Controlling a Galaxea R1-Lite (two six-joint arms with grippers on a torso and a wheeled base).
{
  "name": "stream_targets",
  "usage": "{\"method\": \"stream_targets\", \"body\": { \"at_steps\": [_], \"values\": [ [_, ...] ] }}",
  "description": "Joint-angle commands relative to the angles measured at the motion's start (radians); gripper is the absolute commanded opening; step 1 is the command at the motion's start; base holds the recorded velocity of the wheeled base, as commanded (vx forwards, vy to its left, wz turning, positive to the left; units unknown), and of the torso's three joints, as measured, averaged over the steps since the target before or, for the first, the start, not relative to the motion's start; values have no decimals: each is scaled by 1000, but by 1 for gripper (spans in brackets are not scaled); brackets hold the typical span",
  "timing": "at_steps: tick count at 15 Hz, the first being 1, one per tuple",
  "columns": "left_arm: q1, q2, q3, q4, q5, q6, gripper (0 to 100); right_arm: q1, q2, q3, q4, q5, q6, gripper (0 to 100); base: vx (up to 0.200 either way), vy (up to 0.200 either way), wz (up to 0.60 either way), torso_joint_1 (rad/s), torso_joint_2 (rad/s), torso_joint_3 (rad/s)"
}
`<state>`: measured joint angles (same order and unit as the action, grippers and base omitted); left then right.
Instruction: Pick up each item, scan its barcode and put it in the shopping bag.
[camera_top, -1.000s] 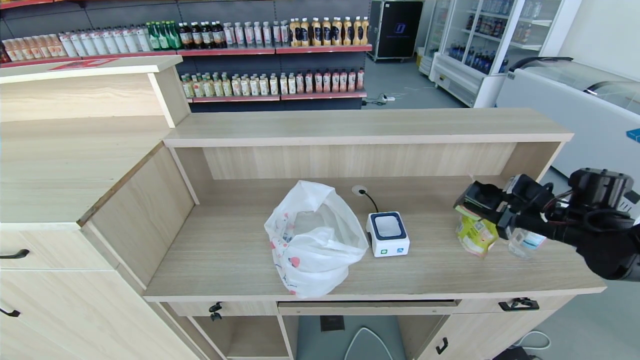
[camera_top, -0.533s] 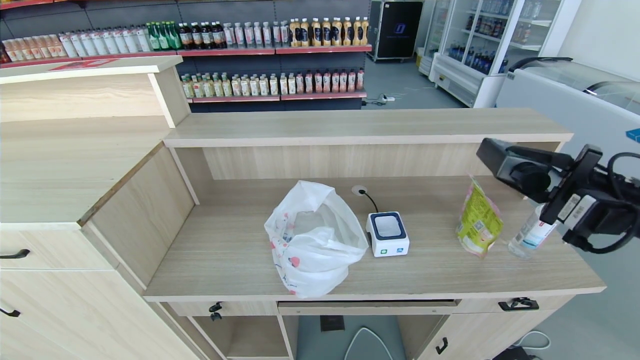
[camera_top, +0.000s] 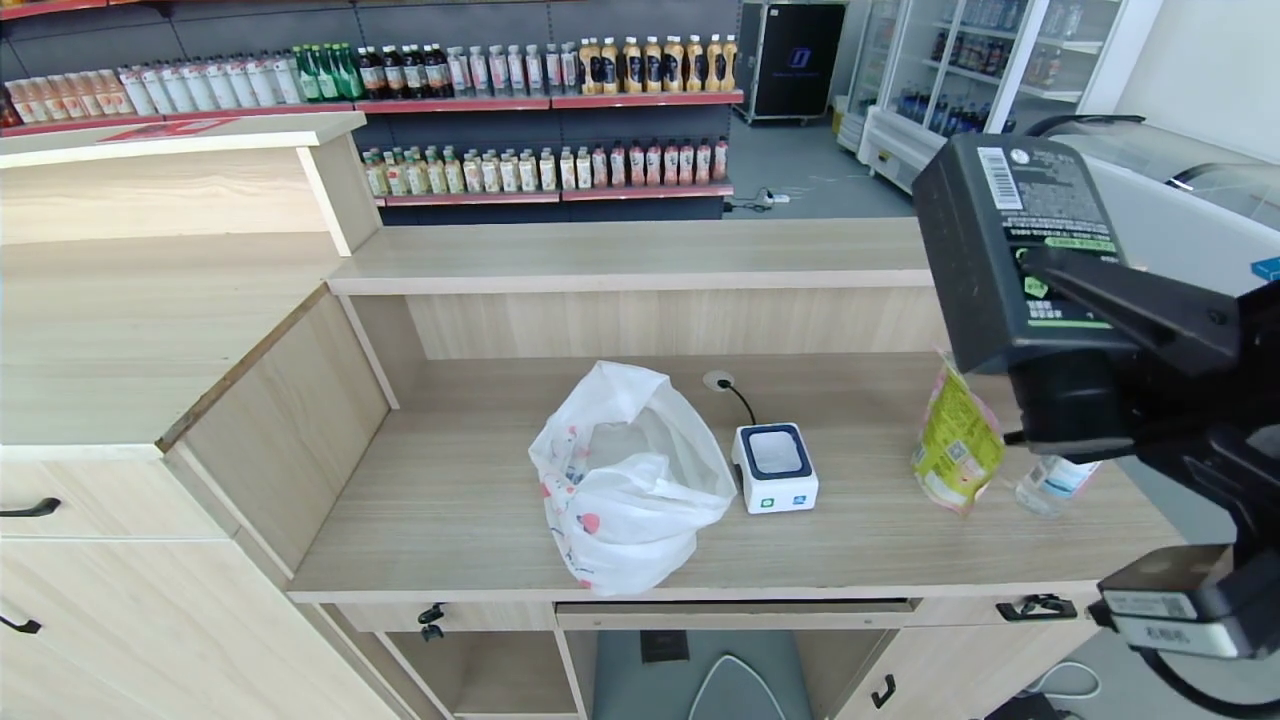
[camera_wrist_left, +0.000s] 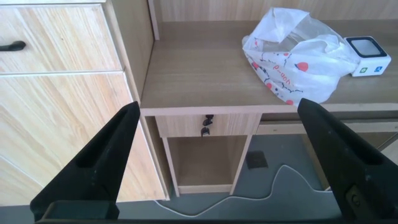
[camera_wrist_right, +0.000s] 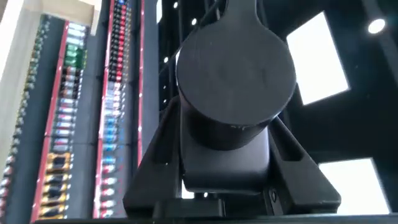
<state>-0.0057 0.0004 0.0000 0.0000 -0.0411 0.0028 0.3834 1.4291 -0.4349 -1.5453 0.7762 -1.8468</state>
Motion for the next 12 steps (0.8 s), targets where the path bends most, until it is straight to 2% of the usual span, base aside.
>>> {"method": "stream_targets", "body": {
  "at_steps": [1, 2, 5, 7, 12],
  "values": [
    [0, 1, 0, 0, 0, 0, 100, 173, -19, 28, 62, -9, -118, 0, 0, 0, 0, 0, 0, 0],
    [0, 1, 0, 0, 0, 0, 100, 247, -19, 28, 119, -31, -196, 0, 0, 0, 0, 0, 0, 0],
    [0, 1, 0, 0, 0, 0, 100, 354, -65, 39, 284, -90, -324, 0, 0, 0, 0, 0, 0, 0],
    [0, 1, 0, 0, 0, 0, 100, 362, -113, 48, 372, -113, -362, 0, 0, 0, 0, 0, 0, 0],
    [0, 1, 0, 0, 0, 0, 100, 374, -168, 64, 393, -110, -377, 0, 0, 0, 0, 0, 0, 0]
  ]
}}
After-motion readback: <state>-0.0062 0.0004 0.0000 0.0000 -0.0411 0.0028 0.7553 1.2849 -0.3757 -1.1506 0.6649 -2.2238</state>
